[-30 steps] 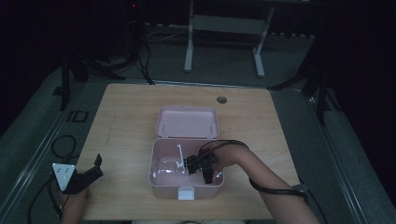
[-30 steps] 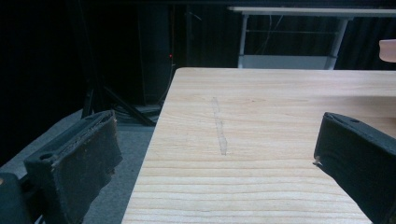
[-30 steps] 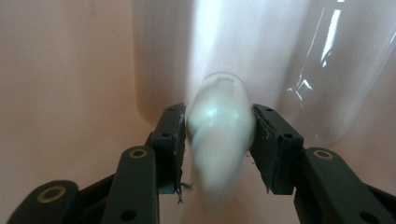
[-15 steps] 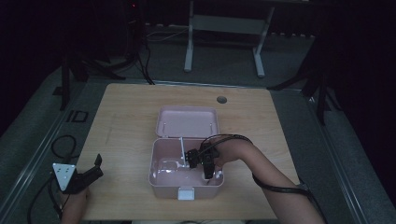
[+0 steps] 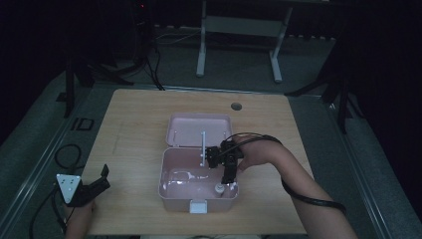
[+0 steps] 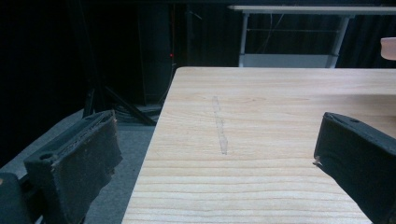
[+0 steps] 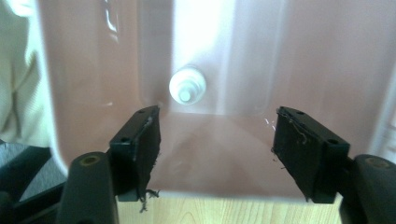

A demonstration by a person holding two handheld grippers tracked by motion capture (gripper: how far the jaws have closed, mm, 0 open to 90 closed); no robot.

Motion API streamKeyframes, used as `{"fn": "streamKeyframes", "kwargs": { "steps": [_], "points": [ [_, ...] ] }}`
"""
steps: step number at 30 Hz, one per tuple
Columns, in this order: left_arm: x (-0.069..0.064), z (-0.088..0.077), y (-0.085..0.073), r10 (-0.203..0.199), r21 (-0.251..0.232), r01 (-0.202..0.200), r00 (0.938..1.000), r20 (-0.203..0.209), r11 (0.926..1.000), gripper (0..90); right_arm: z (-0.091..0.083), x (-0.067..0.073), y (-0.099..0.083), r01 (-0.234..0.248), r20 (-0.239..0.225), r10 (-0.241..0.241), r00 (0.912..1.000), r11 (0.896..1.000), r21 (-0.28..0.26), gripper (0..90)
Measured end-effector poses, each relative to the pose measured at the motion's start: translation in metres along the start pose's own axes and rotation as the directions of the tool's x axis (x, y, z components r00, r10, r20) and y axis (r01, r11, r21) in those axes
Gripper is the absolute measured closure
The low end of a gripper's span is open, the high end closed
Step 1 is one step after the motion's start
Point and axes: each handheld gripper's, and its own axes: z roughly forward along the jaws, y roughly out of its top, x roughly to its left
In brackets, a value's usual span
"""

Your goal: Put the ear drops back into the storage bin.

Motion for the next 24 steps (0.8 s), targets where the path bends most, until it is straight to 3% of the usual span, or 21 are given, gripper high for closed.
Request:
{"fn": "streamKeyframes", "kwargs": {
  "steps": [3,5,7,9,15,24],
  "points": [
    [0.000,0.000,0.000,0.001,0.000,-0.001,1.0000,-0.001,1.0000,0.5,-0.011,-0.002,-0.005,-0.031,-0.007,0.031,0.9995,0.999,-0.036,23.1],
    [0.000,0.000,0.000,0.002,0.000,-0.002,1.0000,-0.001,1.0000,0.5,-0.016,-0.003,-0.009,-0.028,-0.021,0.027,0.9994,0.998,-0.052,13.9],
    [0.000,0.000,0.000,0.002,0.000,-0.002,1.0000,-0.002,1.0000,0.5,-0.018,-0.003,-0.011,-0.026,-0.023,0.025,0.9994,0.998,-0.056,14.3],
    [0.000,0.000,0.000,0.001,0.000,-0.001,1.0000,-0.001,1.0000,0.5,-0.023,-0.005,-0.018,-0.054,-0.024,0.053,0.9983,0.996,-0.077,13.9],
    [0.000,0.000,0.000,0.002,0.000,-0.002,1.0000,-0.001,1.0000,0.5,-0.030,-0.006,-0.036,-0.082,0.025,0.084,0.9961,0.993,-0.088,14.0],
    [-0.001,0.000,0.000,0.003,-0.001,-0.003,1.0000,-0.002,1.0000,0.5,-0.025,-0.010,-0.068,-0.153,0.036,0.158,0.9868,0.983,-0.105,14.1]
  ]
}}
